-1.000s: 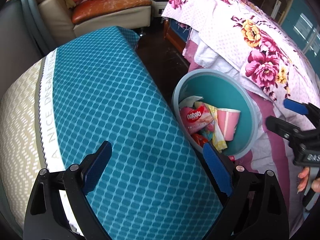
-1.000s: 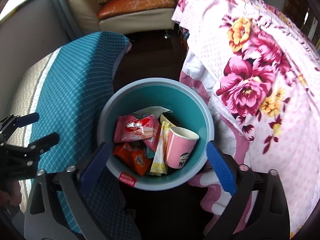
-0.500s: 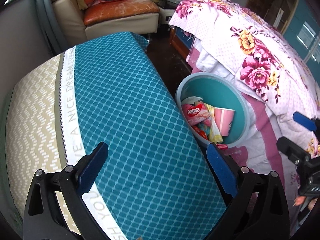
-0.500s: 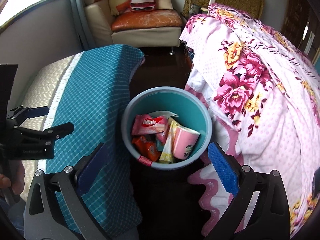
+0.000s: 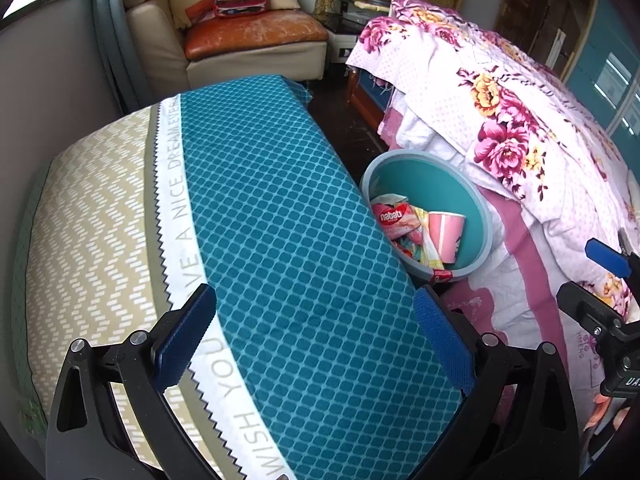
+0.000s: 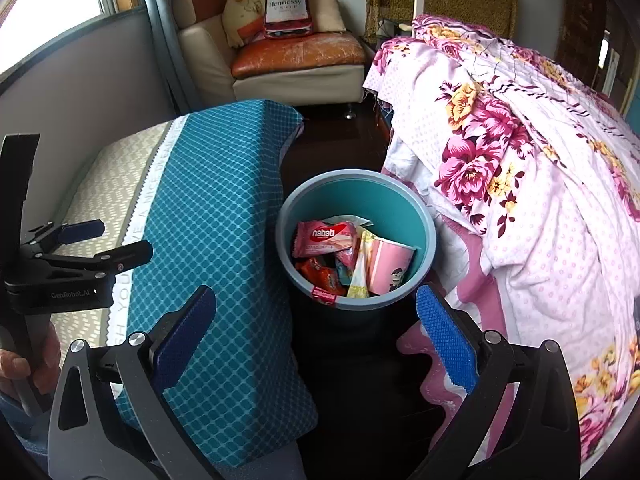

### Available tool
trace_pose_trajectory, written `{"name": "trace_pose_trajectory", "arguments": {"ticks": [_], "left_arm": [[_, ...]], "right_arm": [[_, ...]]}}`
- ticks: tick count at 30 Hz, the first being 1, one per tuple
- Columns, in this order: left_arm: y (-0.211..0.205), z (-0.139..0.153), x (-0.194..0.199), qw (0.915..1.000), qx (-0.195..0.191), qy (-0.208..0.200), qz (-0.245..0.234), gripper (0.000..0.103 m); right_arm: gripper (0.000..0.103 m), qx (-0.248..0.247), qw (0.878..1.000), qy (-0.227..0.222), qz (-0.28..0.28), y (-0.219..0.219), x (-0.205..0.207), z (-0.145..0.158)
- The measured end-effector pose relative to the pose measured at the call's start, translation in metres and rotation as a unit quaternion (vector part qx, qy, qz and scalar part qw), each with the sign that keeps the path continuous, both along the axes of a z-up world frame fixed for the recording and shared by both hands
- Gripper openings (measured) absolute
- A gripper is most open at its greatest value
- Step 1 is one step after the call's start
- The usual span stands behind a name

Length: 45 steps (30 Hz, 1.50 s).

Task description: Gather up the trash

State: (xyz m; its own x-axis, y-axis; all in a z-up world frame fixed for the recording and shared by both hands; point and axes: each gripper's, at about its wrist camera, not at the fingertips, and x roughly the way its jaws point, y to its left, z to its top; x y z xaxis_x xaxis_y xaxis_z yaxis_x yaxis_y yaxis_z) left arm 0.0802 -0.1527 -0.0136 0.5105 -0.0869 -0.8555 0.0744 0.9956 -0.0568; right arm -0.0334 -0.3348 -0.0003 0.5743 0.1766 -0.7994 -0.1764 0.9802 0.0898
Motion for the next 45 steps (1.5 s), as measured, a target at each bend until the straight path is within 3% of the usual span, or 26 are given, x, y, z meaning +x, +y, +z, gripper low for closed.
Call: {"name": "trace_pose_trajectory", "arguments": {"ticks": [20,26,45], "left_arm": [[0.016,0.010,-0.009,0.9996,-0.005,-0.021,0.016,0.099],[0.019,0.009,-0.008,0.9992,-0.031,-0.023,0.005,0.099],[0.018,-0.004,0.001,0.9997,-0.005,-0.021,0.009,0.099]], "right_arm": [[0.096,0.004,1.000,-0.001,0.000,0.017,-0.004,0.012],[0.096,0.007,1.000,0.008,0.000,0.018,-0.001,0.007],[0.096,0.012,1.000,0.027,-0.010,0.013,0.015,-0.010]]}}
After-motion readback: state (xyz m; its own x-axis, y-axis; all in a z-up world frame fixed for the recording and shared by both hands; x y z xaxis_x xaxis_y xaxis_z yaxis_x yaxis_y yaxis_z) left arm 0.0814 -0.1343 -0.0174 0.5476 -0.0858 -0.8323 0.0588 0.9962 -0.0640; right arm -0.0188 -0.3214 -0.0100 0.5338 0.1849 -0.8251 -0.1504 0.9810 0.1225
